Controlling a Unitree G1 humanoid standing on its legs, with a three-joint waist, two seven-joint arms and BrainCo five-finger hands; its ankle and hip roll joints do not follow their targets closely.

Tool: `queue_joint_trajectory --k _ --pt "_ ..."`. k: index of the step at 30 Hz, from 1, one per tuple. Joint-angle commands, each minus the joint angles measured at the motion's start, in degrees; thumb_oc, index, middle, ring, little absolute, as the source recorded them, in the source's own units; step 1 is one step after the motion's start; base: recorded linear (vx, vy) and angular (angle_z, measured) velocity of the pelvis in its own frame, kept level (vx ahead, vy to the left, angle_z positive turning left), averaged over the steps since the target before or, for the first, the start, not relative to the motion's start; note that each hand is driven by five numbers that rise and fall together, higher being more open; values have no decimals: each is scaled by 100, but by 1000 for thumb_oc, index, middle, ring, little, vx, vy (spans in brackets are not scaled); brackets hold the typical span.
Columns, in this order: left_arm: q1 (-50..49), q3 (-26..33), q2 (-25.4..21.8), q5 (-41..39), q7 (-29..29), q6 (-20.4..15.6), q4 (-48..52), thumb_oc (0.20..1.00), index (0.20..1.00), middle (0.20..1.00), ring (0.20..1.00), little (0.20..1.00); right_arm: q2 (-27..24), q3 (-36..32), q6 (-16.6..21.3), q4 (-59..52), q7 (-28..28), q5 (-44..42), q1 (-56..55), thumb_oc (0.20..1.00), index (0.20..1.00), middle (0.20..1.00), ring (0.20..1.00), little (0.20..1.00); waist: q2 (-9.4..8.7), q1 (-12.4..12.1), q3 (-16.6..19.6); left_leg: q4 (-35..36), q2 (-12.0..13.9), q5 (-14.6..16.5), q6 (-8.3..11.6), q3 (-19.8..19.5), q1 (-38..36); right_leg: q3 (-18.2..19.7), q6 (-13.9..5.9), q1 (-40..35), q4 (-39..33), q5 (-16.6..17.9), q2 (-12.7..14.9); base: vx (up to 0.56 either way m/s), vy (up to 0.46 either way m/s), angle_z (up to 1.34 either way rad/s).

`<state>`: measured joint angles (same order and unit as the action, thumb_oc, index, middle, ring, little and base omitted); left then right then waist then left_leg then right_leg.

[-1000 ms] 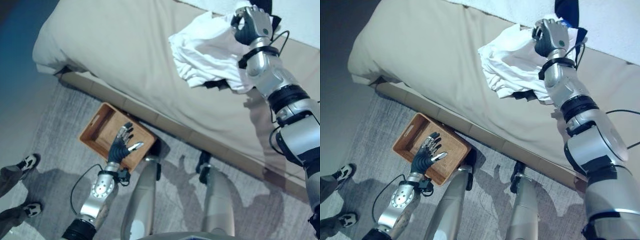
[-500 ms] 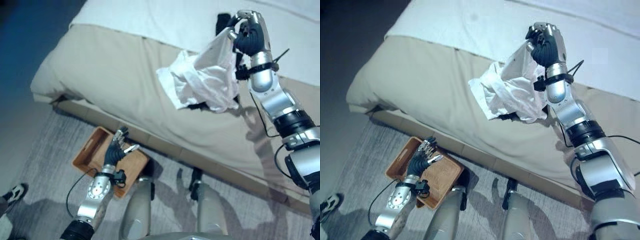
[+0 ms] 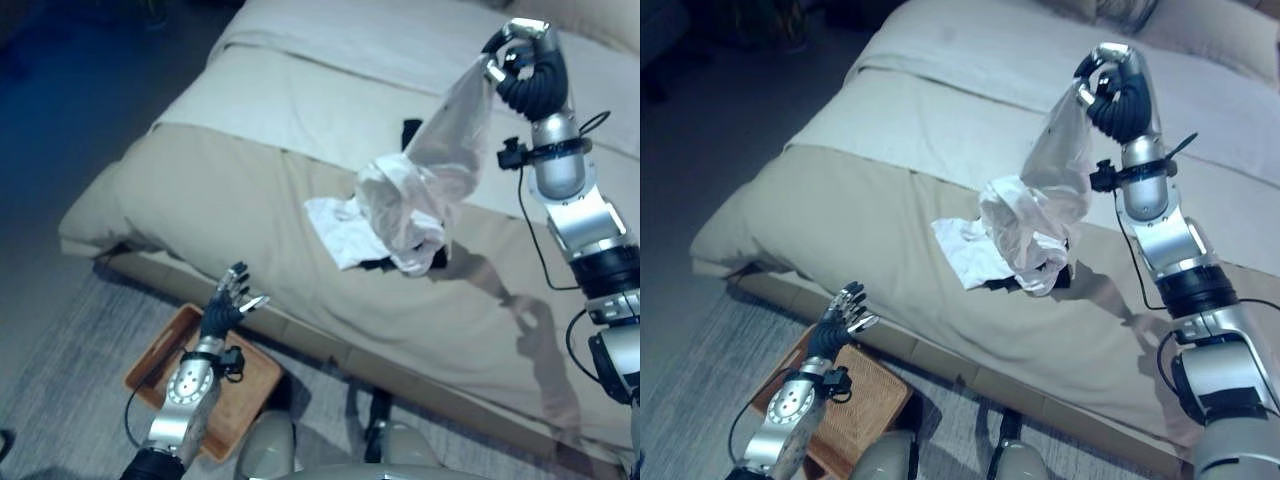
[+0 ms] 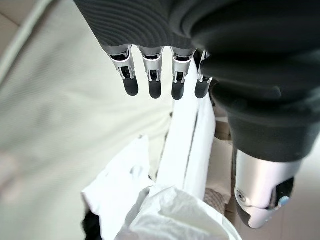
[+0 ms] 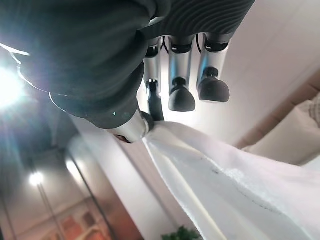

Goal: Pick up clothes into the bucket

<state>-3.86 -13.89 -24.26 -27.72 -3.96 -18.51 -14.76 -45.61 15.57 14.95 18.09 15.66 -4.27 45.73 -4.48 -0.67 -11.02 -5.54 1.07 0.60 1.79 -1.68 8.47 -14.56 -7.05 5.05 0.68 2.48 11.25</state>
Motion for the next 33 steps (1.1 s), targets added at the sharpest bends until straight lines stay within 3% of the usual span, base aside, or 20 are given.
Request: queue_joint_trajectory --k 1,10,17,22,28,33 --pt "0 137 -8 318 45 -151 133 1000 1000 1000 1000 1000 -197 -236 425 -334 -153 -510 84 200 200 200 200 200 -102 28 553 -15 226 164 116 -96 -121 92 -343 -108 42 186 195 43 6 -10" --pt "513 220 7 358 -69 -61 175 1000 1000 1000 1000 1000 -65 -220 445 -965 -686 -1332 -136 200 200 200 200 200 -163 146 907 189 357 216 143 164 -671 247 -334 -460 -173 190 68 49 -5 -20" --pt "1496 -103 -113 828 -188 104 34 1000 1000 1000 1000 1000 -77 -153 400 -1480 -1126 -2084 -221 200 200 200 200 200 -148 299 1106 244 396 268 166 310 -948 350 -333 -629 -241 192 22 26 -8 -10" --pt "2577 -811 -84 798 -23 241 12 1000 1000 1000 1000 1000 -205 127 273 -1522 -1297 -2389 25 200 200 200 200 200 -128 407 1176 206 412 293 171 349 -997 417 -335 -666 -265 214 -5 4 -7 -5" --pt "3138 -1430 -11 336 321 350 -26 1000 1000 1000 1000 1000 -274 396 249 -1538 -1368 -2557 301 200 200 200 200 200 -114 478 1201 203 430 287 181 359 -1015 437 -340 -678 -279 240 -16 0 -2 -2" --pt "3725 -2292 176 223 672 541 -420 1000 1000 1000 1000 1000 -328 794 255 -1512 -1347 -2610 793 200 200 200 200 200 -104 571 1224 173 428 284 183 336 -1001 453 -342 -681 -282 250 -16 0 0 0"
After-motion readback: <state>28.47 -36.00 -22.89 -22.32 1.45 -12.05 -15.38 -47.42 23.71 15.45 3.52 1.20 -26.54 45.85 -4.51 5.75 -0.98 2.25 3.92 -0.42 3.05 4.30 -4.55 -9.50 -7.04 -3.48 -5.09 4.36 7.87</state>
